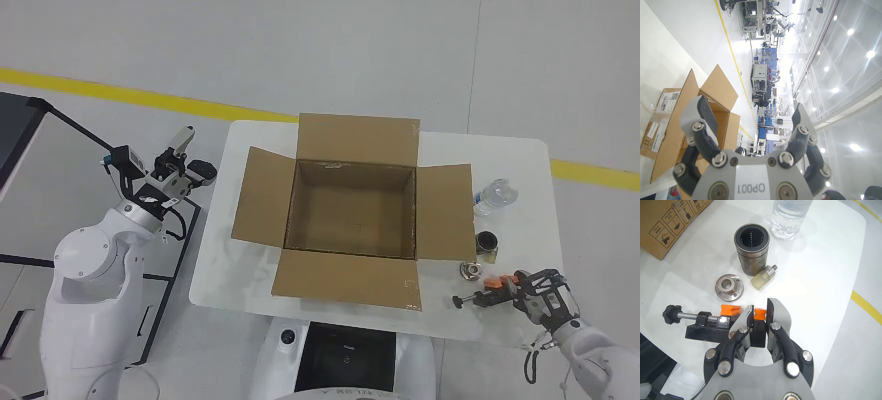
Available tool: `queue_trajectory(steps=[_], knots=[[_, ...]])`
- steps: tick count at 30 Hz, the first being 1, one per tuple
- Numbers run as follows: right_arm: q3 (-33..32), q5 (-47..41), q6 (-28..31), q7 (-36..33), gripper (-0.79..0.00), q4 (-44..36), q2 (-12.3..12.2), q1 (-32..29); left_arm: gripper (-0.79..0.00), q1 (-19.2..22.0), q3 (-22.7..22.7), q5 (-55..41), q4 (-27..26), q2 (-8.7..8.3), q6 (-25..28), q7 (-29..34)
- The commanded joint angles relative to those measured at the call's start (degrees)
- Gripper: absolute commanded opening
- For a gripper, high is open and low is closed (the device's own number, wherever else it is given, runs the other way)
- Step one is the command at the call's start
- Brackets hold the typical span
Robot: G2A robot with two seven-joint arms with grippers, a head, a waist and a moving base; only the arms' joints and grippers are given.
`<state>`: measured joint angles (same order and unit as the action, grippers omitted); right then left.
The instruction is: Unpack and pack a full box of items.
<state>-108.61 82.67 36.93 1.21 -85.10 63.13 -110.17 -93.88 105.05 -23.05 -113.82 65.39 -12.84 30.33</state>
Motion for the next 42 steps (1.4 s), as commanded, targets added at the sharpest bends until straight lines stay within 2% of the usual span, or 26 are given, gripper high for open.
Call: queue_trajectory(steps=[1,5,8,10,11,12,26,32,37,42], knots=[[0.0,-0.1,0.0,-0.2,-0.702,-0.1,0.0,0.1,0.0,0.0,0.0,0.0,0.0,0.0,0.0,0.0],[-0.1,-0.5,-0.1,-0.5,-0.736,-0.2,-0.1,0.2,0.0,0.0,0.0,0.0,0.0,0.0,0.0,0.0],[0.0,-0.5,-0.2,-0.7,-0.73,-0.3,-0.2,0.4,0.0,0.0,0.0,0.0,0.0,0.0,0.0,0.0],[0.0,-0.7,-0.1,-0.8,-0.696,-0.1,-0.3,0.6,0.0,0.0,0.0,0.0,0.0,0.0,0.0,0.0],[0.0,-0.8,-0.1,-0.9,-0.619,0.0,-0.3,0.7,0.0,0.0,0.0,0.0,0.0,0.0,0.0,0.0],[0.1,-1.1,0.1,-0.9,-0.588,0.1,-0.3,0.8,0.0,0.0,0.0,0.0,0.0,0.0,0.0,0.0],[-0.6,-3.7,0.6,-1.2,-0.517,-0.6,-0.6,1.3,0.0,0.0,0.0,0.0,0.0,0.0,0.0,0.0],[-5.4,-7.1,4.0,-0.5,-0.489,-7.6,-1.0,-2.0,0.0,0.0,0.0,0.0,0.0,0.0,0.0,0.0],[-13.4,-10.4,11.5,1.1,-0.483,-16.2,-1.6,-7.3,0.0,0.0,0.0,0.0,0.0,0.0,0.0,0.0],[-20.2,-14.0,17.0,3.4,-0.462,-24.1,-2.0,-9.8,0.0,0.0,0.0,0.0,0.0,0.0,0.0,0.0]])
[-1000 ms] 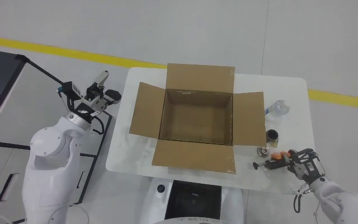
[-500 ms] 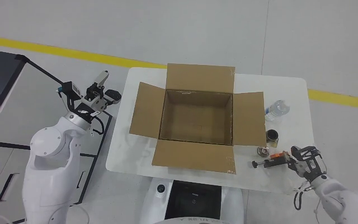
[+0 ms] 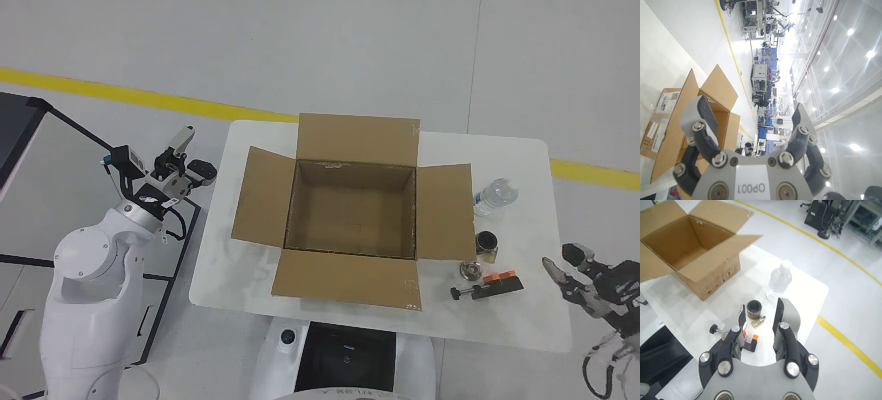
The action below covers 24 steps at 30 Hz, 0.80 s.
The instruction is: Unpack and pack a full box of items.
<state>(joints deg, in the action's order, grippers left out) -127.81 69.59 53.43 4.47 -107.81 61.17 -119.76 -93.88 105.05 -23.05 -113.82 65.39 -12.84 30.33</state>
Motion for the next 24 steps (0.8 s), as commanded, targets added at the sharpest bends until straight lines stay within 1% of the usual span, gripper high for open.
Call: queue_trajectory(steps=[1,4,8,9,10,11,12,13,14,15,20,21,23,24], knots=[[-1.7,-2.7,1.0,-0.1,-0.456,-3.4,0.0,-0.4,0.0,0.0,0.0,0.0,0.0,0.0,0.0,0.0],[-1.2,-8.2,1.6,-1.3,-0.413,-5.6,-0.1,0.1,0.0,0.0,0.0,0.0,0.0,0.0,0.0,0.0],[2.6,-18.5,2.1,-4.7,-0.409,-5.8,-0.6,3.3,0.0,0.0,0.0,0.0,0.0,0.0,0.0,0.0],[4.0,-23.8,2.3,-5.0,-0.403,-4.6,-0.8,4.6,0.0,0.0,0.0,0.0,0.0,0.0,0.0,0.0],[5.0,-27.1,2.5,-5.1,-0.394,-3.9,-0.9,5.3,0.0,0.0,0.0,0.0,0.0,0.0,0.0,0.0],[6.5,-33.1,2.8,-5.4,-0.394,-2.5,-1.0,6.1,0.0,0.0,0.0,0.0,0.0,0.0,0.0,0.0],[7.7,-38.2,2.7,-7.1,-0.388,-1.6,-1.3,6.8,0.0,0.0,0.0,0.0,0.0,0.0,0.0,0.0],[7.1,-39.2,2.0,-10.6,-0.32,-2.2,-1.8,7.8,0.0,0.0,0.0,0.0,0.0,0.0,0.0,0.0],[6.2,-37.8,1.7,-13.5,-0.185,-3.8,-2.1,8.4,0.0,0.0,0.0,0.0,0.0,0.0,0.0,0.0],[6.2,-37.8,1.7,-13.5,-0.123,-3.8,-2.1,8.4,0.0,0.0,0.0,0.0,0.0,0.0,0.0,0.0],[6.2,-37.8,1.7,-13.5,-0.123,-3.8,-2.1,8.4,0.0,0.0,0.0,0.0,0.0,0.0,0.0,0.0],[6.2,-37.6,1.4,-13.7,0.0,-3.7,-2.1,8.4,0.0,0.0,0.0,0.0,0.0,0.0,0.0,0.0],[4.4,-33.9,-2.2,-14.1,0.0,-3.0,-2.2,10.1,0.0,0.0,0.0,0.0,0.0,0.0,0.0,0.0],[4.0,-34.6,-5.6,-11.9,0.0,0.9,-2.0,11.3,0.0,0.0,0.0,0.0,0.0,0.0,0.0,0.0]])
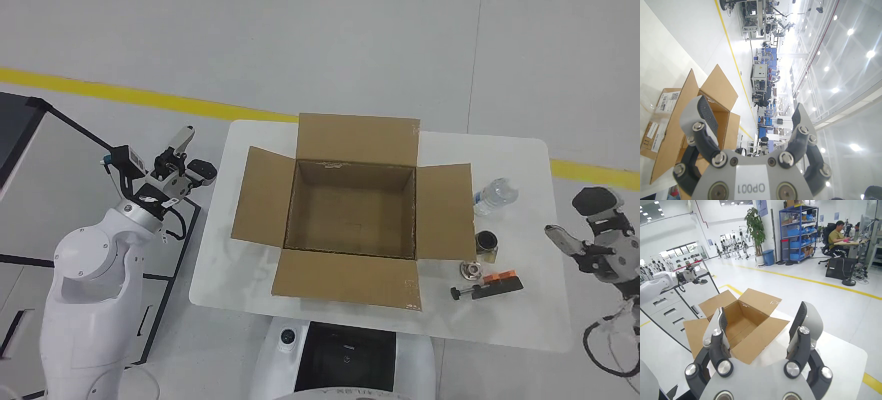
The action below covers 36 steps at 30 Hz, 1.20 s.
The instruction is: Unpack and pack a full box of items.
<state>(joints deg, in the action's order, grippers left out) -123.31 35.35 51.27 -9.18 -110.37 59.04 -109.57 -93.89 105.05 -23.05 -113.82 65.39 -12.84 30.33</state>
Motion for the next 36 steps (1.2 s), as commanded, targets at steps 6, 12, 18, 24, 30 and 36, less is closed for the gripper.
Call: queue_trajectory(steps=[6,12,18,24,30,36], knots=[[2.2,6.7,-9.6,5.9,0.0,17.3,0.2,8.0,0.0,0.0,0.0,0.0,0.0,0.0,0.0,0.0],[13.3,19.7,-11.2,13.3,0.0,31.6,1.0,14.7,0.0,0.0,0.0,0.0,0.0,0.0,0.0,0.0],[15.2,21.2,-9.9,11.8,0.0,32.8,0.9,16.2,0.0,0.0,0.0,0.0,0.0,0.0,0.0,0.0],[19.8,24.7,-13.4,11.6,0.0,35.6,1.4,19.2,0.0,0.0,0.0,0.0,0.0,0.0,0.0,0.0],[26.1,25.4,-16.5,12.4,0.0,42.2,2.3,25.5,0.0,0.0,0.0,0.0,0.0,0.0,0.0,0.0],[31.6,28.0,-20.0,14.1,0.0,48.4,3.3,31.2,0.0,0.0,0.0,0.0,0.0,0.0,0.0,0.0]])
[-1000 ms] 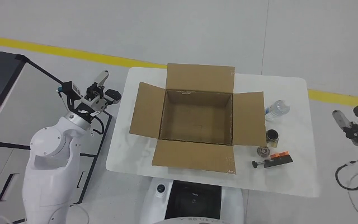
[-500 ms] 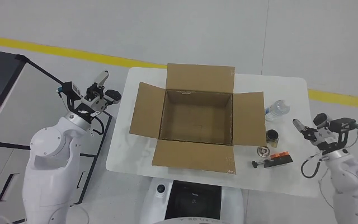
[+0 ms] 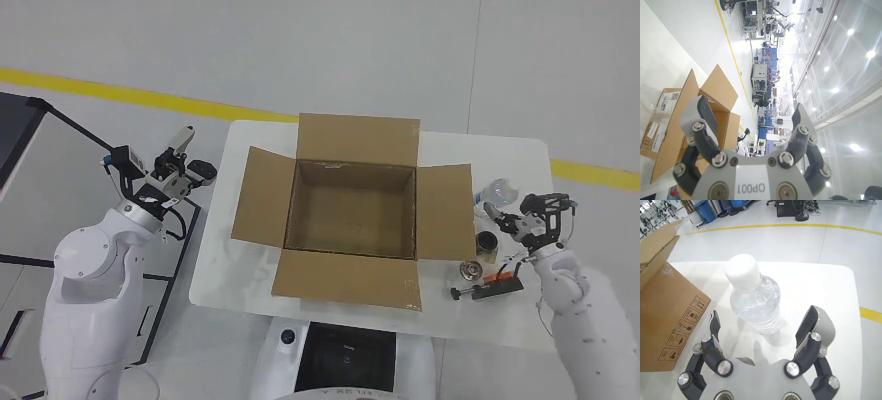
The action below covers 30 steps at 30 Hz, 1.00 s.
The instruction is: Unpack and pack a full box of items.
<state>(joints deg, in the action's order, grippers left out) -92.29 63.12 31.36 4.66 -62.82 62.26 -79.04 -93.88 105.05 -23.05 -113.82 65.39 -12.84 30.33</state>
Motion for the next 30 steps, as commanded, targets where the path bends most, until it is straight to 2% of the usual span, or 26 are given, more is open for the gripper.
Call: queue_trajectory(steps=[1,12,19,20,21,22,24,25,30], knots=[[1.2,0.8,-0.7,1.0,0.0,2.1,0.2,1.6,0.0,0.0,0.0,0.0,0.0,0.0,0.0,0.0],[8.7,5.1,-3.1,8.6,0.0,15.2,2.0,10.9,0.0,0.0,0.0,0.0,0.0,0.0,0.0,0.0],[11.4,7.1,-4.8,14.1,0.0,20.0,2.8,13.4,0.0,0.0,0.0,0.0,0.0,0.0,0.0,0.0],[11.7,7.3,-5.1,14.9,-0.018,20.5,2.9,13.7,0.0,0.0,0.0,0.0,0.0,0.0,0.0,0.0],[11.8,7.4,-5.2,15.4,-0.169,20.9,2.9,13.8,0.0,0.0,0.0,0.0,0.0,0.0,0.0,0.0],[12.2,7.5,-5.1,16.3,-0.268,21.5,3.1,14.0,0.0,0.0,0.0,0.0,0.0,0.0,0.0,0.0],[12.6,8.0,-5.3,17.7,-0.336,22.3,3.2,14.2,0.0,0.0,0.0,0.0,0.0,0.0,0.0,0.0],[12.8,8.2,-5.5,18.1,-0.409,22.7,3.2,14.4,0.0,0.0,0.0,0.0,0.0,0.0,0.0,0.0],[13.7,9.0,-6.6,20.4,-0.459,23.9,3.5,15.0,0.0,0.0,0.0,0.0,0.0,0.0,0.0,0.0]])
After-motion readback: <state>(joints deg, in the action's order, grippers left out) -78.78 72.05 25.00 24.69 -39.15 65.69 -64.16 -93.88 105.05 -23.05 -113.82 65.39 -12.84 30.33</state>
